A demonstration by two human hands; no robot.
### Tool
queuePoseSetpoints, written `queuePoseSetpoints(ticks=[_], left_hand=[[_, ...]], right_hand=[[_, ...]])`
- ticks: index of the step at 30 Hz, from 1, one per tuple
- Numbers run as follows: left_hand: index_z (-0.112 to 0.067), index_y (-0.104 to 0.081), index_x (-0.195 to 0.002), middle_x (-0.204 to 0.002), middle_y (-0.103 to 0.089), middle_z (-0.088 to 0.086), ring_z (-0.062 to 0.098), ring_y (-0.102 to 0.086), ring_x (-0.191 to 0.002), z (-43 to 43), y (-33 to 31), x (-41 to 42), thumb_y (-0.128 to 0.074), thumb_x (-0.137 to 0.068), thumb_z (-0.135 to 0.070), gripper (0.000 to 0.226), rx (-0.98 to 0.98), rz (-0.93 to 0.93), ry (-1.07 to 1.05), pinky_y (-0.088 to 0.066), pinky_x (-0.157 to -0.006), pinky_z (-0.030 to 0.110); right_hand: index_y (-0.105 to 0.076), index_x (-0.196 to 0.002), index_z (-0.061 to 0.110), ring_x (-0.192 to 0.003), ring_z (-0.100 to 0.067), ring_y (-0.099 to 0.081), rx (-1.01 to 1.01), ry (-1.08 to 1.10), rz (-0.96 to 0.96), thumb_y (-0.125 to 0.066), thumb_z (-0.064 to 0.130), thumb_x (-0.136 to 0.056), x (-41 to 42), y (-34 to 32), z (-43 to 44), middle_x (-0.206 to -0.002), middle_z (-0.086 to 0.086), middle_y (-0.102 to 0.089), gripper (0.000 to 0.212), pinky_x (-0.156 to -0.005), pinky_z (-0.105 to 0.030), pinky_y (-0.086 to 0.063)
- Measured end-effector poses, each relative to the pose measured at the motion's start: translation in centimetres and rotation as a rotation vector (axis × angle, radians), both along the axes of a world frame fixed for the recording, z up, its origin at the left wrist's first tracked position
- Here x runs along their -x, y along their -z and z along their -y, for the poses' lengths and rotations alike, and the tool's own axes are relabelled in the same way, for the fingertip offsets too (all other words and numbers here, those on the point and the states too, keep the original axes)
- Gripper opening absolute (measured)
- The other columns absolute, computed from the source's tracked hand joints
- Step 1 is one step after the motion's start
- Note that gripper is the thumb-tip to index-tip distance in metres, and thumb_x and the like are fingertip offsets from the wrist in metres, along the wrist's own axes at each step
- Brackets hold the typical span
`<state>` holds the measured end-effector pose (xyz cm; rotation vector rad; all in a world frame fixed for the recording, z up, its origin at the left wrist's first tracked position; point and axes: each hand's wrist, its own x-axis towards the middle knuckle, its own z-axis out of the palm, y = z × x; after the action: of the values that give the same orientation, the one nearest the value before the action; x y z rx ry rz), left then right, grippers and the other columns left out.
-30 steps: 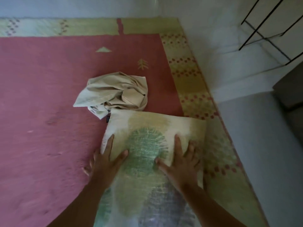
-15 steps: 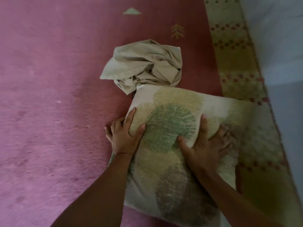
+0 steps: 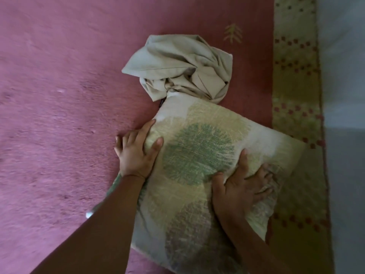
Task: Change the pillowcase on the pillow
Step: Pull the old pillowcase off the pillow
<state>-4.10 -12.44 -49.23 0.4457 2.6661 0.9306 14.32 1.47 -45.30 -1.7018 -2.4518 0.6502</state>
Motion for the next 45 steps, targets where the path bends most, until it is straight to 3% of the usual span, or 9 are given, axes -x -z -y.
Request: queuePoseSetpoints(ticks=[11, 16, 20, 23, 26, 30, 35, 40, 45], left_hand=[[-0.059, -0.026, -0.146, -0.152, -0.048, -0.004, 0.032, -0.039, -0.141, 1.2, 0.3, -0.9, -0.022, -0.089, -0.082, 0.062, -0.004, 0.047, 0.072, -0.019, -0.12, 0.056], [-0.057, -0.028, -0.148, -0.162, -0.033, 0.001, 0.027, -0.028, -0.149, 5.4, -1.0, -3.6, -0.038, -0.086, -0.082, 0.068, -0.071, 0.19, 0.107, -0.019, -0.123, 0.043], [-0.048, -0.027, -0.153, -0.159, -0.038, -0.001, 0.025, -0.036, -0.145, 11.4, -2.4, -10.3, -0.048, -0.08, -0.082, 0.083, -0.058, 0.259, -0.007, -0.025, -0.119, 0.036], [-0.049, -0.019, -0.153, -0.154, -0.046, 0.004, 0.033, -0.048, -0.136, 14.6, -4.2, -16.5, -0.039, -0.064, -0.09, 0.101, 0.015, 0.249, -0.074, -0.035, -0.114, 0.041], [-0.037, -0.031, -0.153, -0.146, -0.054, 0.0, 0.03, -0.055, -0.127, 15.6, -7.8, -20.2, -0.053, -0.072, -0.079, 0.093, -0.071, 0.222, -0.067, -0.041, -0.109, 0.042], [-0.031, -0.059, -0.131, -0.118, -0.069, -0.005, 0.022, -0.065, -0.111, 14.9, -13.4, -21.9, -0.063, -0.079, -0.059, 0.059, -0.226, 0.085, -0.082, -0.05, -0.094, 0.035], [-0.044, -0.07, -0.097, -0.099, -0.073, -0.018, 0.014, -0.07, -0.095, 12.4, -19.3, -23.7, -0.059, -0.082, -0.049, 0.019, -0.341, -0.054, 0.005, -0.056, -0.091, 0.035], [-0.042, -0.07, -0.102, -0.104, -0.072, -0.014, 0.017, -0.07, -0.091, 11.9, -22.5, -27.1, -0.065, -0.068, -0.078, 0.049, -0.417, -0.025, 0.125, -0.06, -0.081, 0.039], [-0.035, -0.066, -0.107, -0.114, -0.069, -0.011, 0.014, -0.066, -0.107, 11.9, -23.8, -28.1, -0.08, -0.076, -0.057, 0.041, -0.682, 0.047, 0.099, -0.055, -0.094, 0.04]], right_hand=[[-0.031, -0.144, 0.046, -0.15, -0.042, -0.002, -0.077, -0.061, -0.26, -0.043, 0.061, -0.08, -3.4, 0.2, 0.4, -0.163, -0.019, -0.01, 0.067, -0.117, -0.063, 0.003], [-0.013, -0.148, 0.058, -0.15, -0.04, -0.008, -0.068, -0.246, -0.216, -0.04, 0.072, -0.089, -9.1, 0.1, 0.6, -0.166, -0.006, -0.007, 0.066, -0.118, -0.059, -0.009], [-0.006, -0.148, 0.06, -0.145, -0.038, -0.028, 0.242, -0.157, -0.353, -0.054, 0.071, -0.084, -15.8, 0.3, 2.5, -0.163, -0.011, -0.019, 0.081, -0.115, -0.051, -0.031], [-0.018, -0.152, 0.05, -0.133, -0.035, -0.047, 0.482, -0.047, -0.448, -0.063, 0.071, -0.079, -21.2, 0.3, 6.0, -0.154, -0.012, -0.039, 0.089, -0.109, -0.044, -0.04], [-0.034, -0.15, 0.04, -0.135, -0.025, -0.045, 0.524, -0.024, -0.603, -0.073, 0.062, -0.077, -23.8, -2.2, 6.7, -0.155, 0.001, -0.04, 0.087, -0.108, -0.04, -0.04], [-0.055, -0.133, 0.025, -0.113, -0.016, -0.057, 0.489, -0.014, -0.819, -0.076, 0.051, -0.08, -24.9, -7.3, 4.5, -0.128, 0.008, -0.058, 0.063, -0.093, -0.034, -0.048], [-0.06, -0.099, 0.02, -0.065, -0.014, -0.053, 0.446, -0.049, -0.869, -0.065, 0.042, -0.091, -26.4, -13.0, 1.5, -0.089, -0.003, -0.063, 0.024, -0.044, -0.02, -0.034], [-0.058, -0.105, 0.024, -0.078, -0.014, -0.059, 0.471, 0.038, -1.021, -0.063, 0.03, -0.093, -29.2, -18.4, 0.4, -0.104, -0.002, -0.066, 0.015, -0.054, -0.023, -0.041], [-0.059, -0.102, 0.027, -0.067, -0.011, -0.052, 0.405, -0.032, -1.107, -0.061, 0.027, -0.098, -32.6, -20.6, 1.0, -0.099, -0.006, -0.063, 0.005, -0.054, -0.024, -0.041]])
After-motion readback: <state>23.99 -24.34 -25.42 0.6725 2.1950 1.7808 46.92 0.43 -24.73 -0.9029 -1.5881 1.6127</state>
